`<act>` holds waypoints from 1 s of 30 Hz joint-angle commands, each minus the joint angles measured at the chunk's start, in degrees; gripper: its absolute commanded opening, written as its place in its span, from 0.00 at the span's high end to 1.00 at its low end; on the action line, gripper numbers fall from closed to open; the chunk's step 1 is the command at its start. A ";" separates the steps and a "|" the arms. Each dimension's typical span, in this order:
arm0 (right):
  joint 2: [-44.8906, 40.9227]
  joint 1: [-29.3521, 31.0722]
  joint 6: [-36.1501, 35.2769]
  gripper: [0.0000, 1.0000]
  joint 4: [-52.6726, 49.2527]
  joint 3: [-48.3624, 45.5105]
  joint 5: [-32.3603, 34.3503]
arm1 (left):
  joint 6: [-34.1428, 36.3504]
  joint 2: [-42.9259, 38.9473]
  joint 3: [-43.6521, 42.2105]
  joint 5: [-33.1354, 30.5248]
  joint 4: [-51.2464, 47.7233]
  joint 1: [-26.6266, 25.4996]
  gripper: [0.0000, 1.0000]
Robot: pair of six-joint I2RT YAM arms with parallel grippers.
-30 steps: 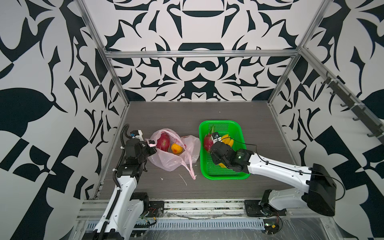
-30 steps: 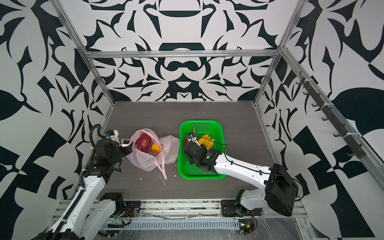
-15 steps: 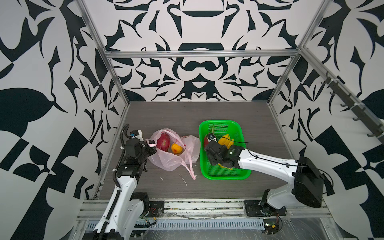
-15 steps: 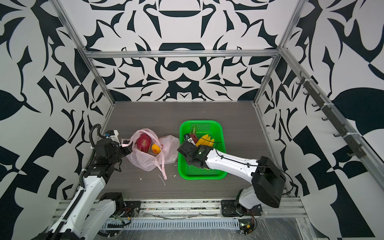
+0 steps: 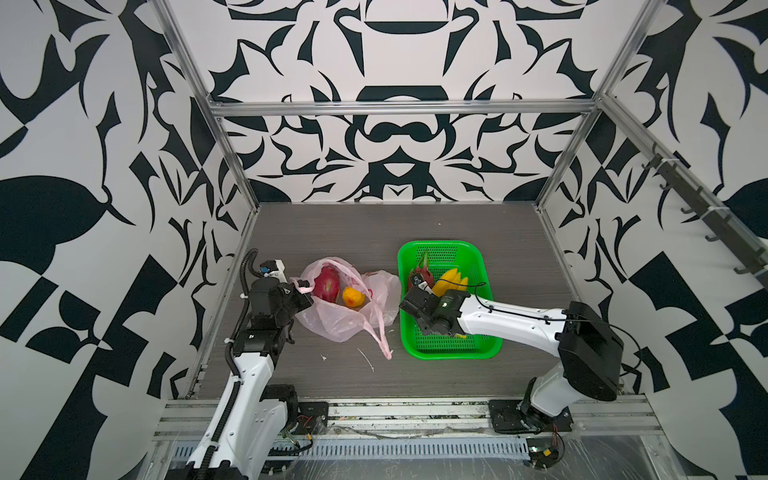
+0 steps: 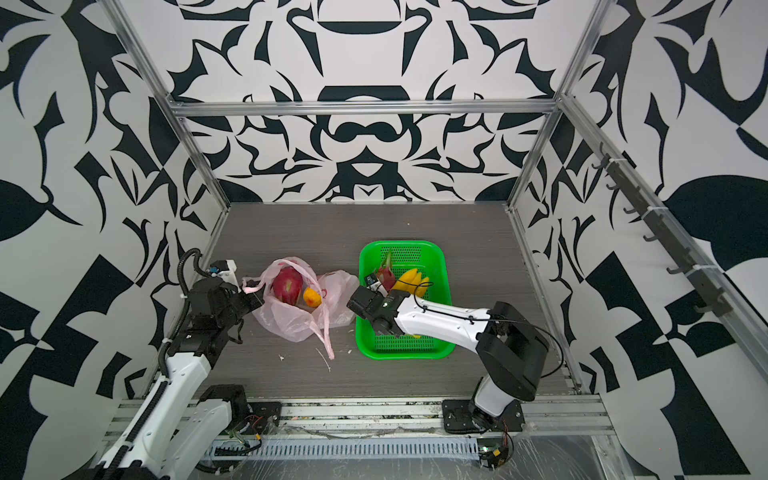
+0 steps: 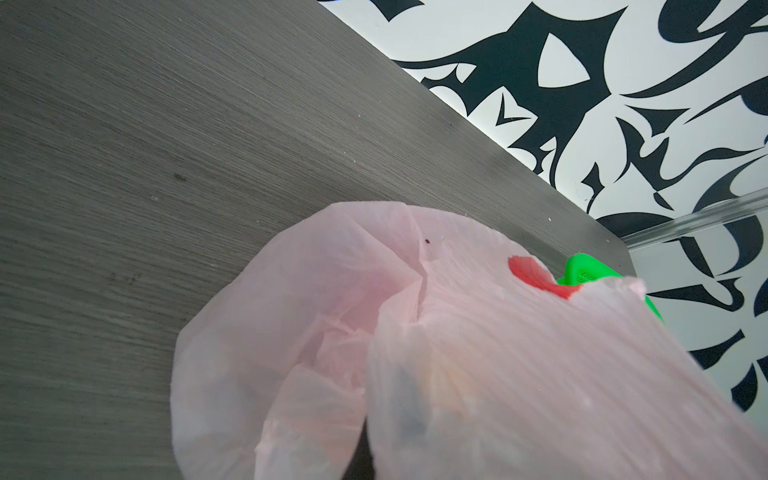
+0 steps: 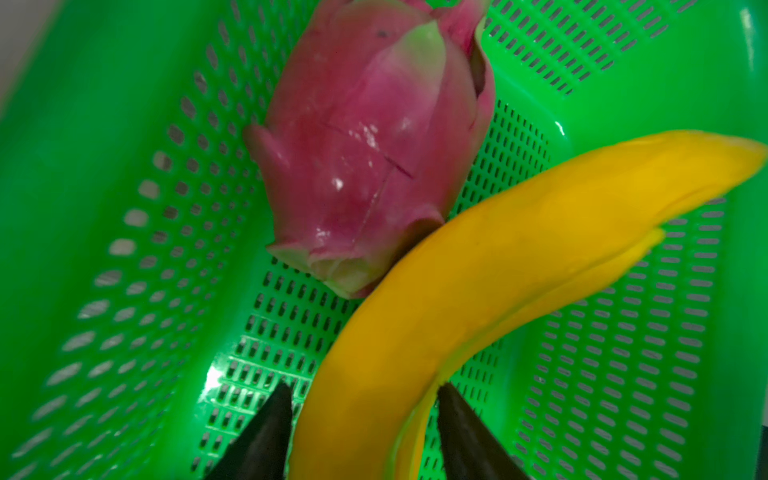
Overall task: Untie the knot of the plastic bag and take out the fruit
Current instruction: 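Open the right gripper to release the bananas in the basket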
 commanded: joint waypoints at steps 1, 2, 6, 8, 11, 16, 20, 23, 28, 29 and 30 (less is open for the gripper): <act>-1.06 0.16 1.24 0.52 -2.97 2.21 3.40 | 0.12 -0.57 0.77 -0.44 0.11 0.12 1.00; -1.27 0.18 1.24 0.55 -3.28 2.23 3.87 | 0.12 -0.57 0.78 -0.39 0.19 0.12 1.00; -2.07 0.18 0.47 0.64 -3.98 2.26 5.37 | 0.04 -0.48 0.77 -0.28 0.28 0.12 1.00; -1.86 0.18 -0.26 0.65 -4.72 2.70 6.55 | 0.00 -0.48 0.83 -0.28 0.28 0.12 1.00; -0.66 -0.08 -1.12 0.67 -6.56 3.92 8.43 | 0.04 -0.57 0.77 -0.30 0.28 0.12 1.00; 1.92 -1.66 -2.92 0.68 -7.41 5.12 10.29 | 0.13 -0.96 0.77 -0.31 -0.05 0.12 1.00; 3.41 -3.71 -5.02 0.68 -4.78 4.55 9.72 | 0.22 -1.08 0.96 -0.39 -0.40 0.12 1.00; 4.04 -5.12 -6.37 0.66 -3.57 4.12 8.86 | 0.38 -1.48 1.04 -0.59 -1.03 0.12 1.00; 4.52 -6.02 -7.73 0.64 -3.53 3.72 8.81 | 0.11 -1.63 0.95 -0.75 -1.04 0.12 1.00; 4.61 -6.13 -7.94 0.63 -3.50 3.63 8.80 | 0.06 -1.54 0.95 -0.59 -0.96 0.12 1.00; 4.74 -6.23 -8.14 0.62 -3.44 3.54 8.64 | -0.03 -1.38 0.95 -0.56 -0.95 0.12 1.00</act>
